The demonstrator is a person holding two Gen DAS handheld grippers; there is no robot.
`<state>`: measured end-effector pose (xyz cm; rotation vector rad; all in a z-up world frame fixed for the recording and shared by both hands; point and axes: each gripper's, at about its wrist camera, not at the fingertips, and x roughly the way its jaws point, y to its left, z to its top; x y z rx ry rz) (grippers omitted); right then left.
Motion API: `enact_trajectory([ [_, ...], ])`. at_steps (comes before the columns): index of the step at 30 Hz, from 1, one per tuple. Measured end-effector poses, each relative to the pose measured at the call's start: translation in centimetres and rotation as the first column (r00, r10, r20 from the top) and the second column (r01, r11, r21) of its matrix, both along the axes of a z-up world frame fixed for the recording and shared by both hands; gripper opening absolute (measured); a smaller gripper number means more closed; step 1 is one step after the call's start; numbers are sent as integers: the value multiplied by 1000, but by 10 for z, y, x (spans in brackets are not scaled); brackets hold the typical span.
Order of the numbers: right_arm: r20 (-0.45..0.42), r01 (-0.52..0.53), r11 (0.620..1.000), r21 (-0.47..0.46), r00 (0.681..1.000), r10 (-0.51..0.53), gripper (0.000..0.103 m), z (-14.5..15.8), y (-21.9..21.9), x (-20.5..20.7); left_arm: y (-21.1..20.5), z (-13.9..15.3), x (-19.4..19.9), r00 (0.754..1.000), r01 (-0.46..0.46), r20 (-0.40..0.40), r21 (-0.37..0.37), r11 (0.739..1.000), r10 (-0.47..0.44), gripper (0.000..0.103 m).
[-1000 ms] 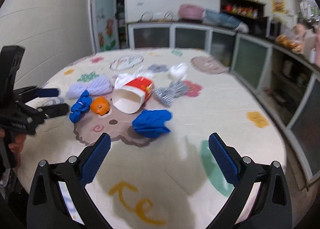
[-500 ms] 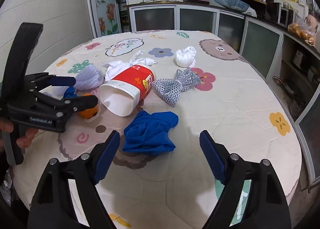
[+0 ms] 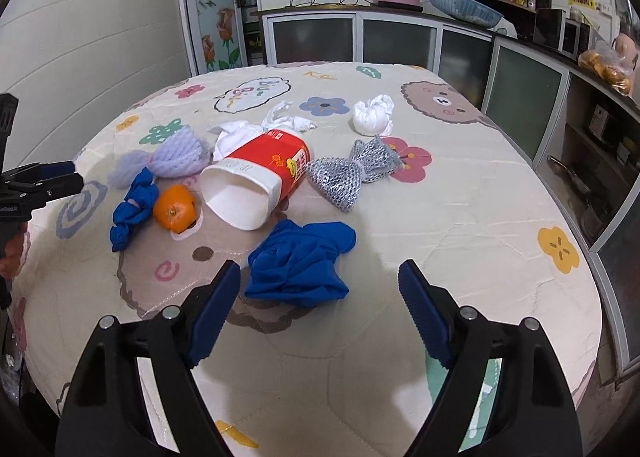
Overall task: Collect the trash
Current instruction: 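Move both open tools back over the table, then grasp the lavender mesh bundle with the left tool while the right tool grasps the blue glove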
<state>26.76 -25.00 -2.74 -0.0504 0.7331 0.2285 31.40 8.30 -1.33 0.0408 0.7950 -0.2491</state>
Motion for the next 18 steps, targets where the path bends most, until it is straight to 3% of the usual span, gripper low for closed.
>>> enact_trajectory([
  [5, 1, 1, 1000, -7, 1000, -1, 78, -1, 8, 2, 16, -6, 11, 999, -25, -28, -24, 999, 24, 95],
  [10, -2, -12, 999, -40, 1000, 12, 78, -2, 20, 7, -5, -13, 42, 999, 20, -29, 48, 999, -18, 95],
  [18, -27, 1, 998, -64, 1000, -2, 77, -7, 24, 18, -18, -38, 94, 989, 20, -145, 36, 999, -15, 94],
])
